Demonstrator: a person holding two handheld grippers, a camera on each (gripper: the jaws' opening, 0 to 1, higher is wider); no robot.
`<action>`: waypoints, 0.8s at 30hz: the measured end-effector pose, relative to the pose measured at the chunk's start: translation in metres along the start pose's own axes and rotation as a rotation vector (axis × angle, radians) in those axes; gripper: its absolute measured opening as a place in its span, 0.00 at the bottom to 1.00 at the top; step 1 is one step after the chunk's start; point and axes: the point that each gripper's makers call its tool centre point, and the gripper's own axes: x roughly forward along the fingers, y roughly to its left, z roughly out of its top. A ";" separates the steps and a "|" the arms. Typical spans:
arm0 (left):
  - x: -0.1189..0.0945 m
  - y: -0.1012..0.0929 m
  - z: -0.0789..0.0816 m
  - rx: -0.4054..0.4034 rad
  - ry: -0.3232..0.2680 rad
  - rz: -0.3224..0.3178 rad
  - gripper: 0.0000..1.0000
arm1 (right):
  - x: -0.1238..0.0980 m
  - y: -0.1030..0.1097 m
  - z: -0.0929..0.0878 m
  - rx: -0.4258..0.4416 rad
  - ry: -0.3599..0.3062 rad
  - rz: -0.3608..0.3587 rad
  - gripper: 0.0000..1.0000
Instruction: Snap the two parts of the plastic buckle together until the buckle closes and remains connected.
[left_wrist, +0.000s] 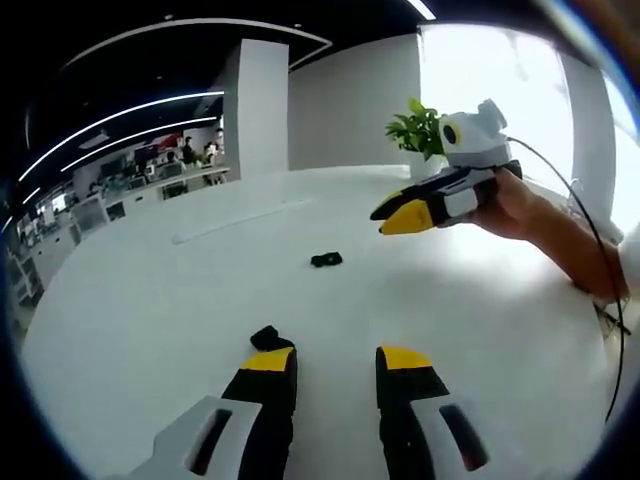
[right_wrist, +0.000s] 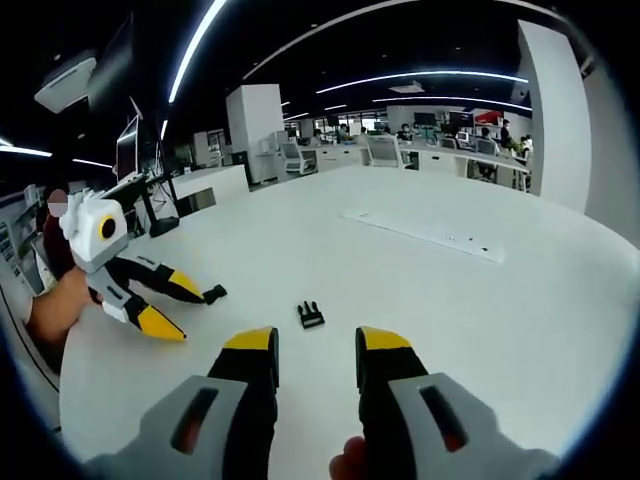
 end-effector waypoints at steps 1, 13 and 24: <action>0.000 0.001 -0.001 -0.002 0.002 0.001 0.32 | 0.000 0.000 0.000 0.000 0.000 0.000 0.31; -0.006 0.009 -0.002 -0.009 0.001 0.022 0.32 | 0.000 -0.002 -0.001 -0.003 0.003 -0.002 0.31; -0.008 0.027 0.005 -0.027 -0.010 0.064 0.31 | 0.001 -0.001 -0.001 -0.022 0.012 0.000 0.30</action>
